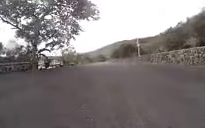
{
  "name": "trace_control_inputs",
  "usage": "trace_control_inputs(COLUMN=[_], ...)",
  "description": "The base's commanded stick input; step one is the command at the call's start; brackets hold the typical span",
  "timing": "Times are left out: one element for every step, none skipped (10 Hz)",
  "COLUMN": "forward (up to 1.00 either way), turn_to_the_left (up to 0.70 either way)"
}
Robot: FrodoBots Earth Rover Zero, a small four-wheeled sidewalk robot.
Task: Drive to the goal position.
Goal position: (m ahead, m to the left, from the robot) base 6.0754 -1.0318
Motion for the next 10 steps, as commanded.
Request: trace_control_inputs(forward=[0.70,0.70,0.70,0.70,0.70,0.70,0.70,0.70,0.70,0.70], turn_to_the_left=[0.00,0.00,0.00,0.00,0.00,0.00,0.00,0.00,0.00,0.00])
